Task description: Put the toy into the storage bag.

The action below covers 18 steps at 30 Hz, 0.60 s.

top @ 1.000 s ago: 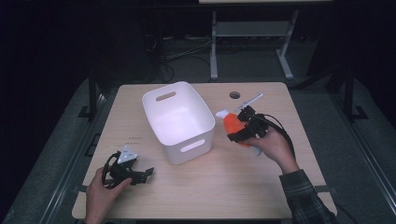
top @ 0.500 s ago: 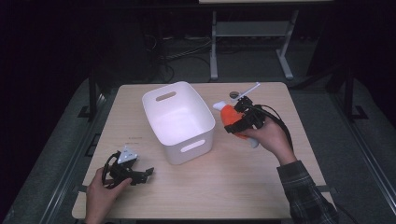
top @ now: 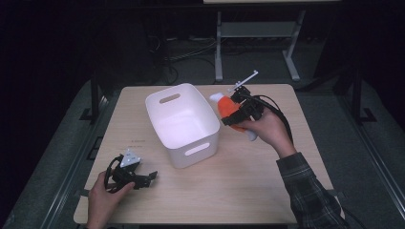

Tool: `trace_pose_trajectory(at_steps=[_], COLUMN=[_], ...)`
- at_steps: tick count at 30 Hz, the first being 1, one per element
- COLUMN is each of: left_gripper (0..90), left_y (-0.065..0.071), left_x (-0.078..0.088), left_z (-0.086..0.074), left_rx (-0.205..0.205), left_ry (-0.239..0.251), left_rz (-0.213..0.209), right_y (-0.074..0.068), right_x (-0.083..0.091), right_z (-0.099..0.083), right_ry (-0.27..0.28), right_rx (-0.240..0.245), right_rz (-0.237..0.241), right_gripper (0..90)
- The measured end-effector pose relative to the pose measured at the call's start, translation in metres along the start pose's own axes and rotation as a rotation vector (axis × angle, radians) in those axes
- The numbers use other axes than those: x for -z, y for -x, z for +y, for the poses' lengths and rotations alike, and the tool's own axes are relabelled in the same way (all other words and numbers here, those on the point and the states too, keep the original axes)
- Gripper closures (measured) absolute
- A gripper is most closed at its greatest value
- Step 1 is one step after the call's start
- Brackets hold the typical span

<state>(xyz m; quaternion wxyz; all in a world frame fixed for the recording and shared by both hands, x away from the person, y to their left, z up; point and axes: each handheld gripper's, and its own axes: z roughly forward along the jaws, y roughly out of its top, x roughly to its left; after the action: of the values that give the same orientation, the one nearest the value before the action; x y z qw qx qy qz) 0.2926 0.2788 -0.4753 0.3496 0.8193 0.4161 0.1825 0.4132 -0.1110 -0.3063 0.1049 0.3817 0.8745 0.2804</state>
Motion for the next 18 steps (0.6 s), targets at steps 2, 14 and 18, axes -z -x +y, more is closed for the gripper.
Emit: trace_pose_trajectory(at_steps=[2,14,18], left_gripper=[12.9,12.9,12.9], left_y=[0.0,0.0,0.0], left_x=[0.0,0.0,0.0], left_z=[0.0,0.0,0.0], left_rx=[0.0,0.0,-0.001], left_ry=[0.0,-0.003,-0.003], left_rz=[0.0,-0.001,-0.001], right_y=[-0.001,-0.019,-0.025], right_x=[-0.001,-0.006,-0.008], right_z=[0.004,0.033,0.042], right_ry=[-0.002,-0.001,-0.004], right_rx=[0.001,0.026,0.033], right_rz=[0.0,0.012,0.014], right_gripper=[22.2,22.2,22.2])
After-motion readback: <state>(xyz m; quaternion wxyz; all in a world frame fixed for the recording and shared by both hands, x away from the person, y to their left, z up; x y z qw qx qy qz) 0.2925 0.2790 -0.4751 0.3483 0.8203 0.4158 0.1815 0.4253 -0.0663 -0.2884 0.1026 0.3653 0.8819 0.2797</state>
